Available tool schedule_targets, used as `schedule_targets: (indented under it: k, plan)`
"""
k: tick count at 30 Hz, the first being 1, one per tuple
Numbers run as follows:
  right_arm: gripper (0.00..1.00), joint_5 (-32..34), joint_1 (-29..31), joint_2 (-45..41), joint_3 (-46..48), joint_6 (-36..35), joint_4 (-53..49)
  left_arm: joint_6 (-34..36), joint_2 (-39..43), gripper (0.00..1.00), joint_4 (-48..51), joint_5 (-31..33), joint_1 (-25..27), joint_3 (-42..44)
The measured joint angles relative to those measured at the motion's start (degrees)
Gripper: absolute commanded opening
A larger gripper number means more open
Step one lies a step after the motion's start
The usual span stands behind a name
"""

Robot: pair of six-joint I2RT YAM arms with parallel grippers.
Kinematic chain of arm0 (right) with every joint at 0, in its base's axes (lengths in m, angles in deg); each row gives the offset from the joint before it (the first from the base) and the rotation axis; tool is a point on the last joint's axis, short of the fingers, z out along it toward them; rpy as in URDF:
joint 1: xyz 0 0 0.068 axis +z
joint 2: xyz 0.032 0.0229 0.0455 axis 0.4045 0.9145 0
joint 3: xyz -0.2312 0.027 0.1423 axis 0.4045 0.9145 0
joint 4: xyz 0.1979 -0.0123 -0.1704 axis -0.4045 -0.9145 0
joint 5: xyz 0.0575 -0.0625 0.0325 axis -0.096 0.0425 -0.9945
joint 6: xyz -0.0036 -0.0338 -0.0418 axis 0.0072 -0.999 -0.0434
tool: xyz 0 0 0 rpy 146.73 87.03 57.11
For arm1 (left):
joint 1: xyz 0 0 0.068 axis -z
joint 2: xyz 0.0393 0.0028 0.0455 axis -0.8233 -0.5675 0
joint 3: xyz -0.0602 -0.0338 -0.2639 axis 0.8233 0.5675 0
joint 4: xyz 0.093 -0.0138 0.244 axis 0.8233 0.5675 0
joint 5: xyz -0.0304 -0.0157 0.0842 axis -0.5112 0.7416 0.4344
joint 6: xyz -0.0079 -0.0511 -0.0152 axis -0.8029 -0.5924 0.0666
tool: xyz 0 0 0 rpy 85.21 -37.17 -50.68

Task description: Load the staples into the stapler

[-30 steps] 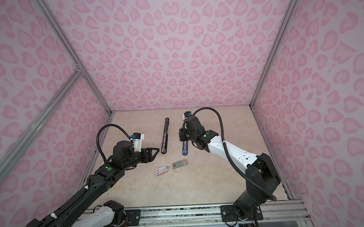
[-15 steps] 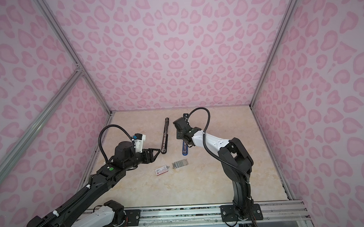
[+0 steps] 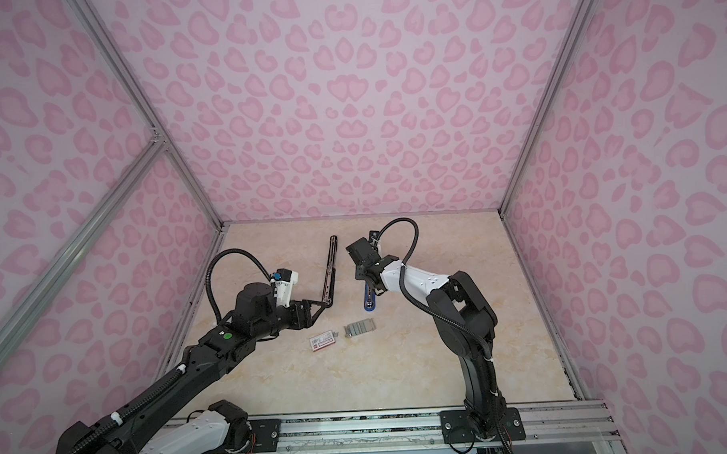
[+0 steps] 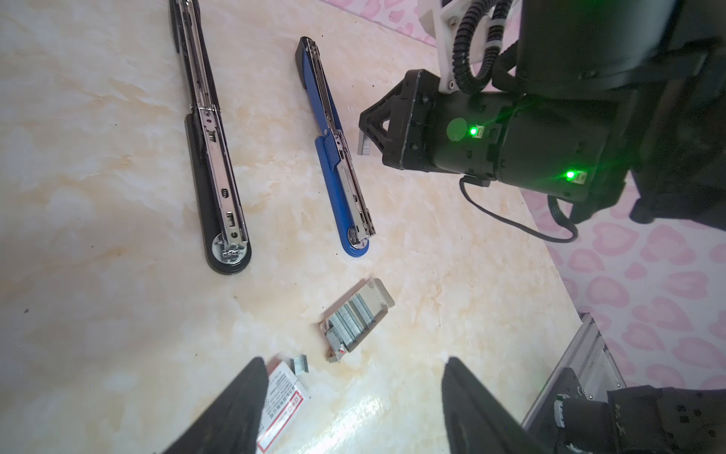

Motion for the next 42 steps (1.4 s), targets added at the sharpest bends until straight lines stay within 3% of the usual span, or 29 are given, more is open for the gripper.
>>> schedule_targets:
  k: [42]
  plan:
    - [0.16,-0.6,0.5,4.7,-2.4,-0.3,0.6,0.4,-0.3,0.72,0.1,0.1,0.3,0.2]
